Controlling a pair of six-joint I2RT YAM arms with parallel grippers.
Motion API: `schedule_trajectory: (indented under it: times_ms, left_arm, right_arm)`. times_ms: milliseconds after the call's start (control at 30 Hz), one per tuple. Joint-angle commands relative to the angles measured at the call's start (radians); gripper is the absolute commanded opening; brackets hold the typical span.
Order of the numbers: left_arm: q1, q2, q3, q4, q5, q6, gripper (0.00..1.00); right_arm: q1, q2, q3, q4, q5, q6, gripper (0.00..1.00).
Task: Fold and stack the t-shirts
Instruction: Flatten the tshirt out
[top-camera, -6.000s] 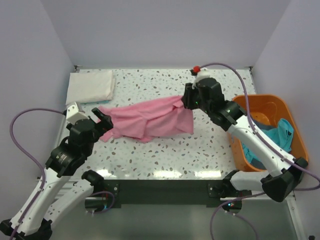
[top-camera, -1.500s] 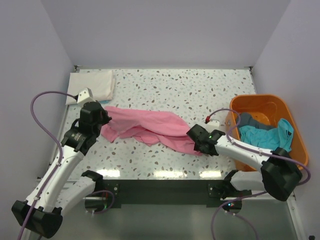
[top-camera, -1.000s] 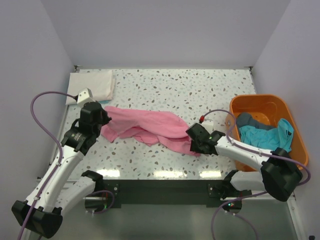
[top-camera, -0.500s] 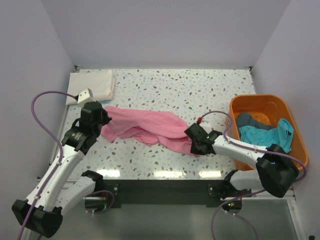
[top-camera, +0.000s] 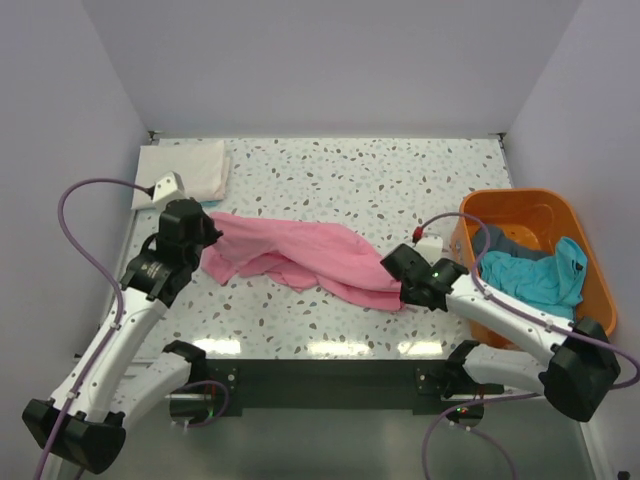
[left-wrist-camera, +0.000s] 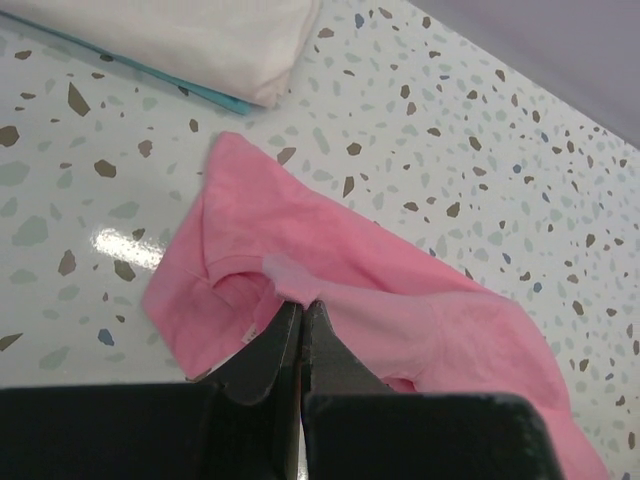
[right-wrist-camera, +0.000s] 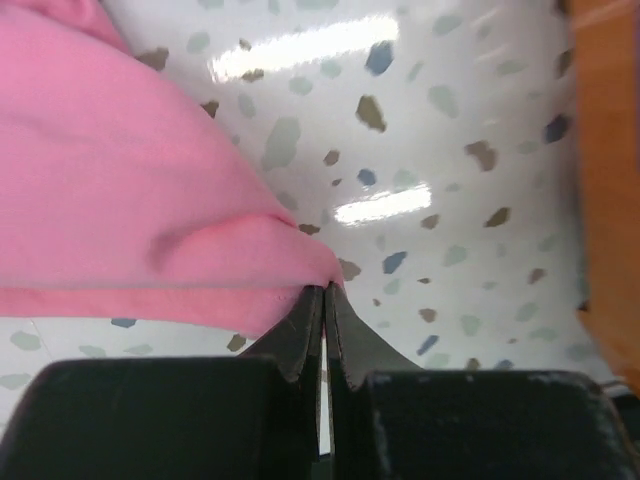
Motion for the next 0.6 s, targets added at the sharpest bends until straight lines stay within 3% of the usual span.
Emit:
schedule_trajectory:
  times_ms: [0, 100, 200, 367, 567]
  left_arm:
    - [0.006, 0.012, 0.134, 0.032, -0.03, 0.004, 0.0]
    - [0.006, 0.033, 0.279, 0.049, -0.027, 0.039, 0.0]
    - [0.006, 0.07, 0.473, 0.047, -0.03, 0.065, 0.0]
    - [0.006, 0.119, 0.784, 0.044, -0.005, 0.117, 0.0]
    - [0.006, 0.144, 1.051, 0.044, 0.105, 0.188, 0.0]
  right_arm:
    - [0.003, -0.046, 0.21, -0.198, 0.221, -0.064, 0.0]
    - [0.004, -0.054, 0.443, -0.323, 0.421, -0.092, 0.0]
    - [0.003, -0.083, 0.646, -0.259, 0.515, -0.219, 0.0]
    - [0.003, -0.138, 0.91, 0.024, 0.397, -0.604, 0.0]
    - [0.003, -0.132, 1.263, 0.026, 0.121, -0.762, 0.0]
